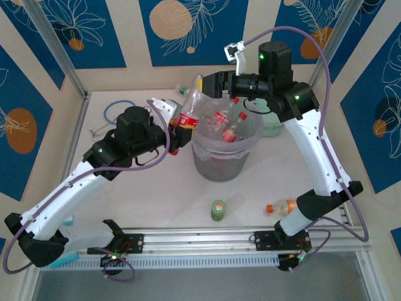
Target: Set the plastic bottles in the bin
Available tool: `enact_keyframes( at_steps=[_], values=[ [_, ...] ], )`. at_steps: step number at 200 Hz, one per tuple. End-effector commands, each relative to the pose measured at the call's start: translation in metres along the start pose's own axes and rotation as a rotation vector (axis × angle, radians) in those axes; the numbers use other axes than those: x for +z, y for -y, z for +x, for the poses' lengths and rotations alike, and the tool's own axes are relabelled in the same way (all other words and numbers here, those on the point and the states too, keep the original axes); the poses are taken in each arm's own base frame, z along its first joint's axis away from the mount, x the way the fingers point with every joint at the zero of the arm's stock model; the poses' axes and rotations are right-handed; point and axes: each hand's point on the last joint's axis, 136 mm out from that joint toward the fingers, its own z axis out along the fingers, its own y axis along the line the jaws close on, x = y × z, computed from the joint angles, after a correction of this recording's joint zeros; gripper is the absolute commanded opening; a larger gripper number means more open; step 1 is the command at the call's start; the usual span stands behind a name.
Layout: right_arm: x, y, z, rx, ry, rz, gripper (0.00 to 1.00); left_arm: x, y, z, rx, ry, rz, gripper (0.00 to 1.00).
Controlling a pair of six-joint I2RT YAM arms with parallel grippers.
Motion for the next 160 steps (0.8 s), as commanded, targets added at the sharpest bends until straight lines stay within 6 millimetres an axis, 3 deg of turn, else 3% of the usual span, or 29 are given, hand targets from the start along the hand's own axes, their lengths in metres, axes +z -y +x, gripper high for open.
enact_keyframes(
  at_steps=[1, 27, 62, 95, 122, 160],
  values=[
    [-0.008, -0.015, 0.001, -0.014, -0.011, -0.044, 0.69, 0.0, 0.025, -0.019, 0.052, 0.061, 0.109, 0.33],
    [-0.011, -0.01, -0.003, -0.002, -0.002, -0.038, 0.61, -0.003, 0.028, -0.026, 0.05, 0.102, 0.121, 0.33],
    [-0.017, -0.006, -0.008, -0.014, 0.026, -0.031, 0.33, -0.004, 0.024, -0.028, 0.039, 0.132, 0.1, 0.43],
    [-0.033, -0.01, -0.025, -0.043, 0.078, -0.02, 0.18, -0.007, 0.017, -0.028, 0.007, 0.13, 0.061, 0.69],
    [-0.051, -0.007, -0.046, -0.084, 0.157, 0.022, 0.14, -0.016, 0.005, -0.032, -0.022, 0.158, -0.005, 0.96],
    [-0.077, 0.011, -0.073, -0.182, 0.287, 0.191, 0.06, -0.018, -0.014, -0.024, -0.11, 0.112, -0.111, 0.99]
  ],
)
